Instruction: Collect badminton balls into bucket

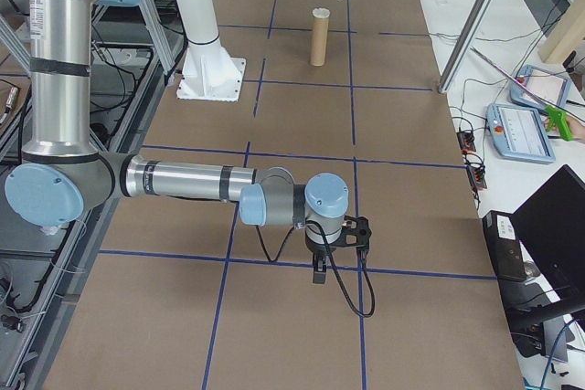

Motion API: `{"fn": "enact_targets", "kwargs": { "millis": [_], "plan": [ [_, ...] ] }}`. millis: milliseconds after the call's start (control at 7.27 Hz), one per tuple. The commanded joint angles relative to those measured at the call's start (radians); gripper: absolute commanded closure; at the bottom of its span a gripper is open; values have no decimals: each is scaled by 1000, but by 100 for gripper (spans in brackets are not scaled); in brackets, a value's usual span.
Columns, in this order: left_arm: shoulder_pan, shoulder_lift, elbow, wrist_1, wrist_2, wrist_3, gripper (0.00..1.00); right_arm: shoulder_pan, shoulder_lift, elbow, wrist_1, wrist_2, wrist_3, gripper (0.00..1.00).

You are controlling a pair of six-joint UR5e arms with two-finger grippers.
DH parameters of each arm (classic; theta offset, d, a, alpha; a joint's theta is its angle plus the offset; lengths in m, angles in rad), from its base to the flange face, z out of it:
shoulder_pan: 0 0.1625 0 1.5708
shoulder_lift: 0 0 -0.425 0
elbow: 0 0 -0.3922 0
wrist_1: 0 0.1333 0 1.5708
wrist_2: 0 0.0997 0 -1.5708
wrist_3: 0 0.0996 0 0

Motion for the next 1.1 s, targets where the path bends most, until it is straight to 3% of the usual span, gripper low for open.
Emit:
{"fn": "enact_targets", "kwargs": {
  "millis": [0, 275, 413, 550, 963],
  "plan": [
    [-238, 145, 123, -141, -282, 265, 0, 0, 0, 0, 0, 0, 0, 0],
    [-351, 250, 198, -151, -306, 324, 0, 0, 0, 0, 0, 0, 0, 0],
    [-422, 353, 229, -187, -332, 368, 0, 0, 0, 0, 0, 0, 0, 0],
    [-494, 453, 278, -233, -390, 519, 0, 0, 0, 0, 0, 0, 2, 0],
    [-628, 596, 307, -237, -397, 606, 0, 0, 0, 0, 0, 0, 0, 0]
  ]
}}
